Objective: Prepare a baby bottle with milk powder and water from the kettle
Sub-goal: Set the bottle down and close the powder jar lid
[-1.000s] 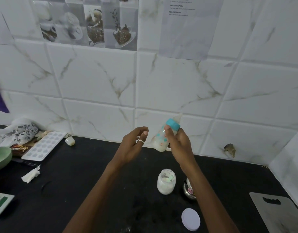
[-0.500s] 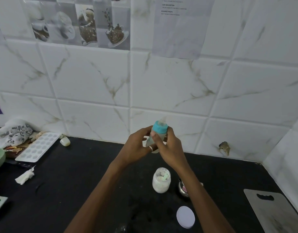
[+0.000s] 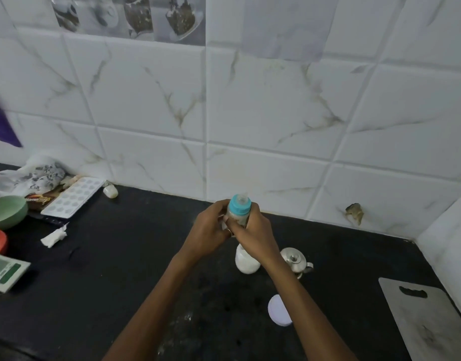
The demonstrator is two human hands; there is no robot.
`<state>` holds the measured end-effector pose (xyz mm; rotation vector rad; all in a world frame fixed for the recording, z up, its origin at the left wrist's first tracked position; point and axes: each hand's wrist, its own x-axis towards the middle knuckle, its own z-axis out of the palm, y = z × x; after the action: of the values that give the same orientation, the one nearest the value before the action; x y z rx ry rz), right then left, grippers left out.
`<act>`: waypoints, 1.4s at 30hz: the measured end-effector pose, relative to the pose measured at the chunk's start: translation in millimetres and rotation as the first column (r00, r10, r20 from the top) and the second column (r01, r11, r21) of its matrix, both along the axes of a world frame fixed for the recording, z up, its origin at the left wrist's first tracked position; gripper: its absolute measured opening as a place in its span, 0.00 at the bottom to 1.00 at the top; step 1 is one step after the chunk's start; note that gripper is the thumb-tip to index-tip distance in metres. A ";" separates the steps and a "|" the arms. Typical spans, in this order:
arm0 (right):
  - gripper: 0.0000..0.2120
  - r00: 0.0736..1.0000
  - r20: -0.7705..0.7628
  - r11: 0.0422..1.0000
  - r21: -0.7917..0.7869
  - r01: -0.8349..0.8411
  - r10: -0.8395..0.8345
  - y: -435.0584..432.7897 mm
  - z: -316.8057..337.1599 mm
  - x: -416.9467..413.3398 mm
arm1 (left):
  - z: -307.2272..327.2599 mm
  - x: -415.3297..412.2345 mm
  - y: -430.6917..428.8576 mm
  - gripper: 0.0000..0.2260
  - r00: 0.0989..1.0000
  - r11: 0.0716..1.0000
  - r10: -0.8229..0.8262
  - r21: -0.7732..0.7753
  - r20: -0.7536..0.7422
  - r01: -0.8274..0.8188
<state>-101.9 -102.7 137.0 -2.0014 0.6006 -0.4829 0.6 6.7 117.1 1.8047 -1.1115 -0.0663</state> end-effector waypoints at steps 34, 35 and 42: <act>0.31 0.957 -0.289 0.991 0.126 0.042 -0.004 54.8 -190.6 125.1 | -188.8 118.7 48.1 0.24 0.970 0.963 -0.035 0.250 -0.239 0.096; 0.31 0.956 -0.293 0.992 0.124 0.034 0.004 54.7 -194.0 124.8 | -191.8 118.3 48.7 0.24 0.970 0.962 -0.029 0.258 -0.241 0.092; 0.30 0.961 -0.275 0.992 0.126 0.018 0.017 56.5 -209.7 120.5 | -207.2 111.9 51.5 0.26 0.966 0.956 0.030 0.288 -0.259 0.048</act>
<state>18.6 -46.3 -72.6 -1.9601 0.7827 -0.1605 112.5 58.1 -90.1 1.9825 -0.9571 -0.4838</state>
